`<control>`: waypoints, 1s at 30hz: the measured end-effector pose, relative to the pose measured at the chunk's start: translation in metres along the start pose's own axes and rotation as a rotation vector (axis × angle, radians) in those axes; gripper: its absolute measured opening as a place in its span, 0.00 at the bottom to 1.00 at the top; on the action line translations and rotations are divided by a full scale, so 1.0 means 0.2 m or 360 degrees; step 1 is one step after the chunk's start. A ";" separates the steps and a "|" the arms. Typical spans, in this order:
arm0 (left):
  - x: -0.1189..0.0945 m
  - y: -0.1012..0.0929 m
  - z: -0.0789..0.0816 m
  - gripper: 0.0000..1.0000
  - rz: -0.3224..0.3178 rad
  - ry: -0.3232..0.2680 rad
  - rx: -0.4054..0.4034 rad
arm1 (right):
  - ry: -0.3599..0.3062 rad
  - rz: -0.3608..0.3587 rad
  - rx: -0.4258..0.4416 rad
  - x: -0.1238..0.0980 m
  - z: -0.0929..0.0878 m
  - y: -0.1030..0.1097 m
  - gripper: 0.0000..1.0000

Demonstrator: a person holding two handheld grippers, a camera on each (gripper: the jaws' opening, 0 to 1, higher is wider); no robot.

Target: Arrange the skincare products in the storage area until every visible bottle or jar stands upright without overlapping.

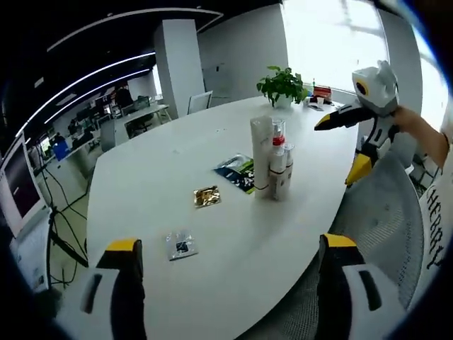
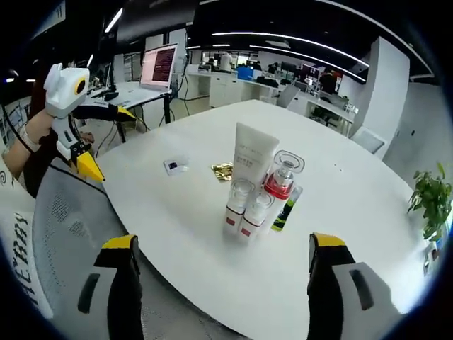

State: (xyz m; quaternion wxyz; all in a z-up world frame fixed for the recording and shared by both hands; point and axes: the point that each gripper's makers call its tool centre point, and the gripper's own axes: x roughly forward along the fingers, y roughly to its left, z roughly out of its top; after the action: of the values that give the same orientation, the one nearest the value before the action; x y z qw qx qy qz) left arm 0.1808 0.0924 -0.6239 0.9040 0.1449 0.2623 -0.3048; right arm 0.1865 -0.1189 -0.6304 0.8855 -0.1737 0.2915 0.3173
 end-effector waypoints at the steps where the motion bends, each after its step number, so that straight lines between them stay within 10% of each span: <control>1: 0.00 0.00 0.00 0.99 0.0005 0.0001 -0.0004 | -0.0008 0.0006 0.0004 0.00 0.00 0.00 0.99; 30: 0.13 0.02 0.01 0.96 0.0000 0.0097 0.0022 | 0.0073 0.0016 0.0000 0.05 -0.08 -0.14 0.96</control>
State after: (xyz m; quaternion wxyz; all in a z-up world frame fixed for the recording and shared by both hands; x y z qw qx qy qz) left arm 0.2027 0.0820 -0.6367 0.8947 0.1604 0.2875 -0.3020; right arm 0.2053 -0.1426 -0.6450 0.8770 -0.1794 0.3126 0.3177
